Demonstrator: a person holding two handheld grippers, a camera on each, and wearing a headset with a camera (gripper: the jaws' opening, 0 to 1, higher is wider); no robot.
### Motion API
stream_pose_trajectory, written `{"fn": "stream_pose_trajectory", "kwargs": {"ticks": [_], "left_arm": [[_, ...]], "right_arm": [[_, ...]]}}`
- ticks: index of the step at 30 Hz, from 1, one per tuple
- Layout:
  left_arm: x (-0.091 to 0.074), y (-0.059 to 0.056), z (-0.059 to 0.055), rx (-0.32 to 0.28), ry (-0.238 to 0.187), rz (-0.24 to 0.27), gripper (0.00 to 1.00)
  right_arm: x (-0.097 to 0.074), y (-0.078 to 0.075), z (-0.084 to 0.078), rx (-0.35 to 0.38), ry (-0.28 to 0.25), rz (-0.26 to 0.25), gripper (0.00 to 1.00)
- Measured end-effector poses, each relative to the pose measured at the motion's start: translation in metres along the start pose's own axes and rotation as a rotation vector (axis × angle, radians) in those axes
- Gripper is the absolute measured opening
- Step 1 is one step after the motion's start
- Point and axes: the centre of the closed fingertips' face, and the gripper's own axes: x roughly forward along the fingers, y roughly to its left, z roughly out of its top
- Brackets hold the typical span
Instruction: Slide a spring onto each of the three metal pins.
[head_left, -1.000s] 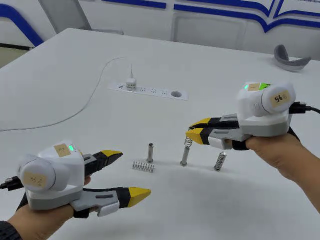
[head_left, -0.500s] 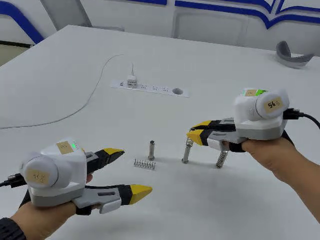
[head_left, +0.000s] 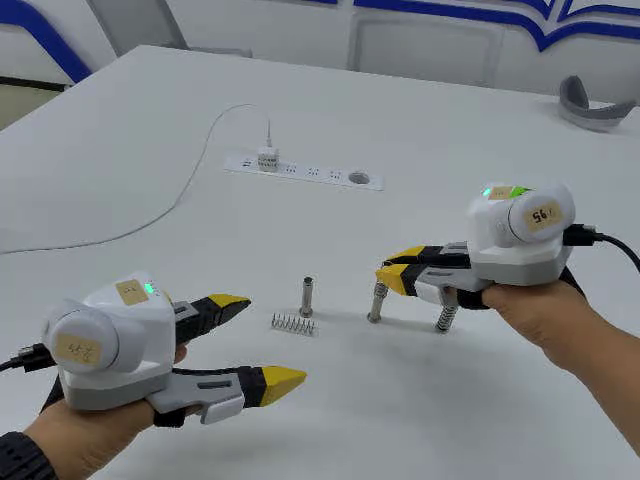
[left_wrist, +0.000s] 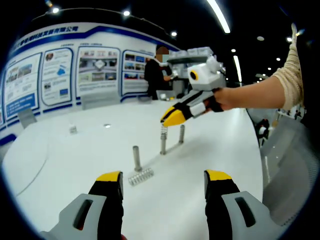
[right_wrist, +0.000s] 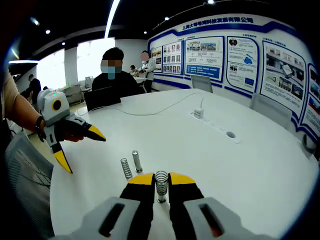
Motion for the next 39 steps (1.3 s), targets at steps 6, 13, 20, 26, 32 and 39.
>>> {"fn": "stream_pose_trajectory", "kwargs": {"ticks": [6,13,20,26,32,39], "left_arm": [[0.001,-0.001,-0.001,-0.002,0.004,-0.004,0.66],[0.000,-0.002,-0.003,-0.005,0.013,-0.004,0.66],[0.000,0.001,-0.004,-0.009,0.012,0.004,0.66],[0.001,0.002,-0.005,-0.011,0.013,0.004,0.66],[0.000,0.003,-0.006,-0.011,0.013,0.004,0.66],[0.000,0.003,-0.005,-0.009,0.010,0.006,0.66]], "right_arm": [[0.005,0.002,-0.007,-0.002,0.013,0.002,0.12],[0.010,0.003,-0.017,0.005,0.031,0.003,0.12],[0.015,0.003,-0.026,0.017,0.044,0.005,0.12],[0.017,0.005,-0.034,0.020,0.062,0.009,0.12],[0.017,0.005,-0.034,0.019,0.060,0.007,0.12],[0.014,0.005,-0.031,0.012,0.055,-0.001,0.18]]}}
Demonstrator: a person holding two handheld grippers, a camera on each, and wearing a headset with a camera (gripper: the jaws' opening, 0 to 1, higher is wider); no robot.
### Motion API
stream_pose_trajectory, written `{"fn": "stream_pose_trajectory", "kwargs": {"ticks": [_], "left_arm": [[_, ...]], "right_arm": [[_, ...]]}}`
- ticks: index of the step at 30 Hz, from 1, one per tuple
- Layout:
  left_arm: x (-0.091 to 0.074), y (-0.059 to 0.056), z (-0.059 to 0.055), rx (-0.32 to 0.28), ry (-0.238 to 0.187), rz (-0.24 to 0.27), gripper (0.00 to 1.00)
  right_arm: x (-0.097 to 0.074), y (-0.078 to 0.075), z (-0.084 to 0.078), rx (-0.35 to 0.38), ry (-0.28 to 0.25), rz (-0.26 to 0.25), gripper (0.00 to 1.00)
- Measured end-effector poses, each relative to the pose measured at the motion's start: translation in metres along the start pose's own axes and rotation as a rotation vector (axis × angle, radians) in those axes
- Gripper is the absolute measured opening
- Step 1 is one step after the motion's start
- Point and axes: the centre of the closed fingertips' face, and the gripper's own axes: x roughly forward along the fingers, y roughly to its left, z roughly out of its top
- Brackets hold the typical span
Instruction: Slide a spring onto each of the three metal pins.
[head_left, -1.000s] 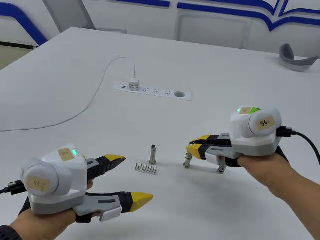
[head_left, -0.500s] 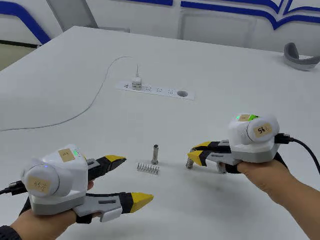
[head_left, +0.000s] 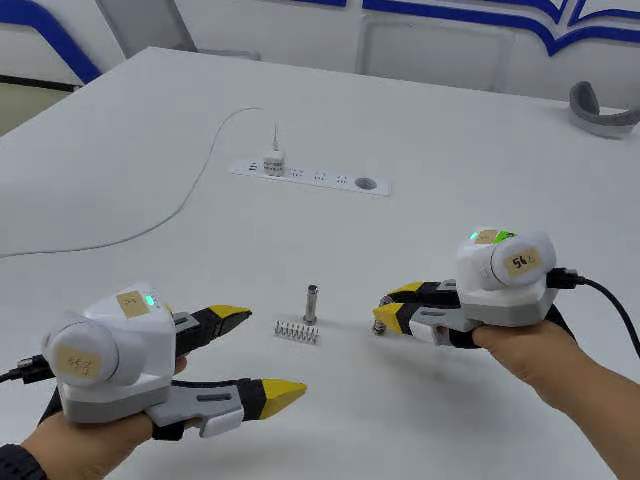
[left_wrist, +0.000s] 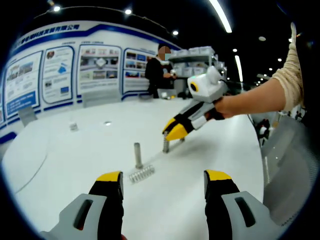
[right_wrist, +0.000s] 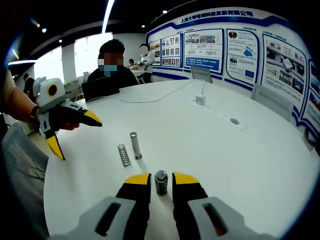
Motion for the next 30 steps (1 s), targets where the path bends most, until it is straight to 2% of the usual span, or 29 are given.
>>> {"fn": "stream_pose_trajectory", "kwargs": {"ticks": [3,8,11,14,18,23,30], "left_arm": [[0.000,0.000,0.001,0.000,-0.002,0.001,0.66],[0.000,-0.001,0.001,0.005,-0.002,0.000,0.66],[0.000,-0.001,0.001,0.009,0.000,-0.002,0.67],[0.000,-0.001,0.001,0.014,0.002,-0.002,0.66],[-0.001,0.000,0.003,0.018,0.001,-0.002,0.66],[-0.002,0.002,0.003,0.018,0.001,0.003,0.66],[-0.003,0.003,0.001,0.016,0.004,0.006,0.66]], "right_arm": [[-0.004,-0.001,0.004,-0.006,-0.010,-0.011,0.20],[-0.015,0.002,0.020,-0.023,-0.057,-0.023,0.21],[-0.019,0.009,0.031,-0.040,-0.088,-0.014,0.21],[-0.016,0.023,0.037,-0.065,-0.099,0.016,0.21],[-0.006,0.039,0.037,-0.082,-0.091,0.061,0.21],[0.010,0.057,0.026,-0.113,-0.043,0.119,0.20],[0.031,0.068,0.016,-0.131,0.003,0.159,0.19]]}}
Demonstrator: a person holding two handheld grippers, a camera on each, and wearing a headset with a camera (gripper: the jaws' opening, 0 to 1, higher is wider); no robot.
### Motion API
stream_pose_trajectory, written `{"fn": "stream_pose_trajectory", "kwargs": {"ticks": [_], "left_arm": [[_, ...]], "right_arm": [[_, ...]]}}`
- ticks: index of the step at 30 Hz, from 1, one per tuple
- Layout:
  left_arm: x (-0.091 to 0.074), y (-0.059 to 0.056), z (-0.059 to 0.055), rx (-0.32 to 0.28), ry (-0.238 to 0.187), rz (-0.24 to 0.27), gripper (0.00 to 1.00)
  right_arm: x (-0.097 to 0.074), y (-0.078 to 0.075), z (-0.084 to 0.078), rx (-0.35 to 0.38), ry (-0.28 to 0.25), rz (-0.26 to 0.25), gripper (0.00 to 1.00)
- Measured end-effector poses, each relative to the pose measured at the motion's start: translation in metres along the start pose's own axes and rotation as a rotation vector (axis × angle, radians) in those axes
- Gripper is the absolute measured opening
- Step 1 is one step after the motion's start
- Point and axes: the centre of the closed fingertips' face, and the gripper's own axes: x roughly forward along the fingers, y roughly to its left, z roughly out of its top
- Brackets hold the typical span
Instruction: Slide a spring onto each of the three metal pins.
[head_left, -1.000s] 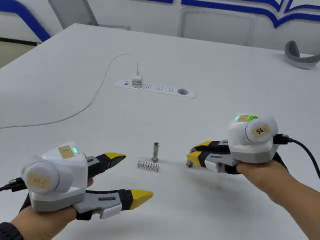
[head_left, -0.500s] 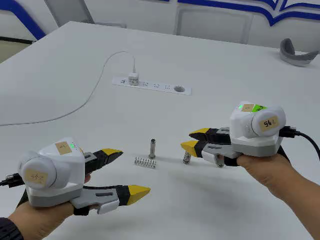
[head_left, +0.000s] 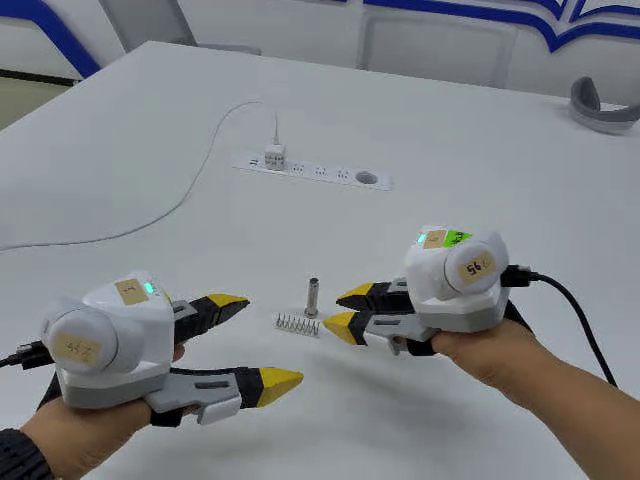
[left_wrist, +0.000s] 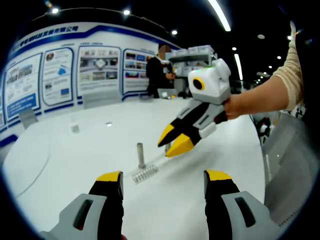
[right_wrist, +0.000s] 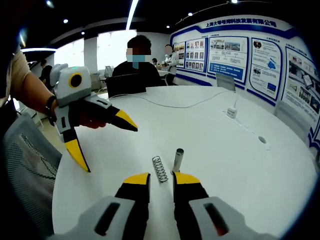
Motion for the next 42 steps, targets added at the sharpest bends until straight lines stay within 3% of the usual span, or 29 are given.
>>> {"fn": "stream_pose_trajectory", "kwargs": {"ticks": [9,17,42], "left_arm": [[0.000,0.003,-0.003,-0.002,0.009,0.001,0.66],[-0.001,0.005,-0.004,-0.004,0.014,0.003,0.66],[-0.003,0.009,-0.007,-0.009,0.022,0.011,0.65]], "right_arm": [[0.021,0.001,-0.012,0.006,0.045,0.030,0.19],[0.030,-0.003,-0.016,0.022,0.061,0.032,0.18],[0.039,0.003,-0.025,0.030,0.099,0.062,0.12]]}}
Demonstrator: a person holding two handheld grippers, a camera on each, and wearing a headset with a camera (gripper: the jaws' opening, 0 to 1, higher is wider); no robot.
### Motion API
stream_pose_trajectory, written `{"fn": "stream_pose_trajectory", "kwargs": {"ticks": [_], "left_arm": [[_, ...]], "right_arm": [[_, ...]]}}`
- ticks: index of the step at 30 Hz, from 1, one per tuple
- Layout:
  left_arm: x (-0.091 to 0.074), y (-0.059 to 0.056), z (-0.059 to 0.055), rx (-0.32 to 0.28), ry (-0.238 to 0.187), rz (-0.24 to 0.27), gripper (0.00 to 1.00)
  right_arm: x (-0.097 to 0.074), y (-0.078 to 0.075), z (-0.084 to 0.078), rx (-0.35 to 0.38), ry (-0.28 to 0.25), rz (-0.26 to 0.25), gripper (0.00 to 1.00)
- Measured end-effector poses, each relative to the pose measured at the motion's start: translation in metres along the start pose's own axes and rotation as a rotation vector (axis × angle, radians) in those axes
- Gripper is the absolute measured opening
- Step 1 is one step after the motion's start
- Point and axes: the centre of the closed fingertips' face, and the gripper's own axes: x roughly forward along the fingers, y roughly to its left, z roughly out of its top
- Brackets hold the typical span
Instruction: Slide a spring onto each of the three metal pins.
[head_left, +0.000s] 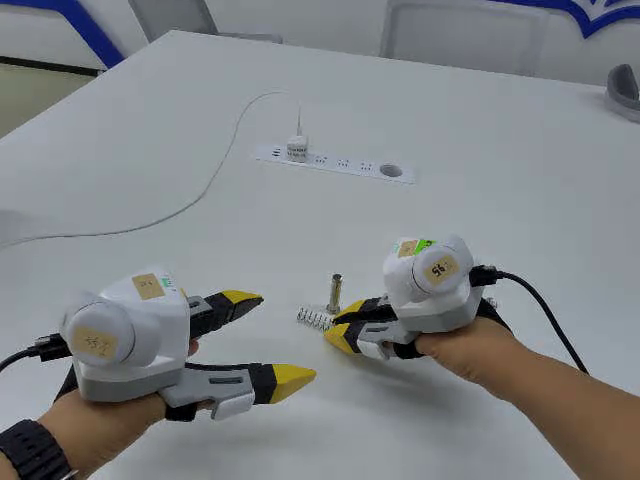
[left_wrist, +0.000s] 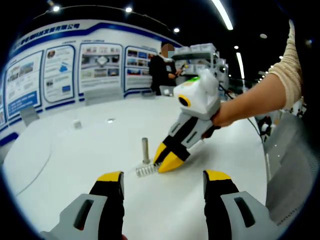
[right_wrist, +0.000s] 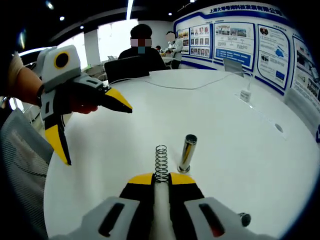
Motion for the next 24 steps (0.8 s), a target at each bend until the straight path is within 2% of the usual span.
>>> {"fn": "stream_pose_trajectory", "kwargs": {"ticks": [9,14,24], "left_arm": [[0.000,0.001,-0.001,0.002,0.002,0.001,0.65],[0.002,-0.002,-0.004,0.010,0.011,-0.006,0.63],[0.005,-0.010,-0.001,0.046,0.015,-0.034,0.58]], "right_arm": [[-0.006,0.004,0.000,0.007,0.006,0.015,0.12],[-0.015,0.014,0.004,-0.006,0.006,0.043,0.11],[-0.039,0.029,0.007,-0.066,0.030,0.108,0.11]]}}
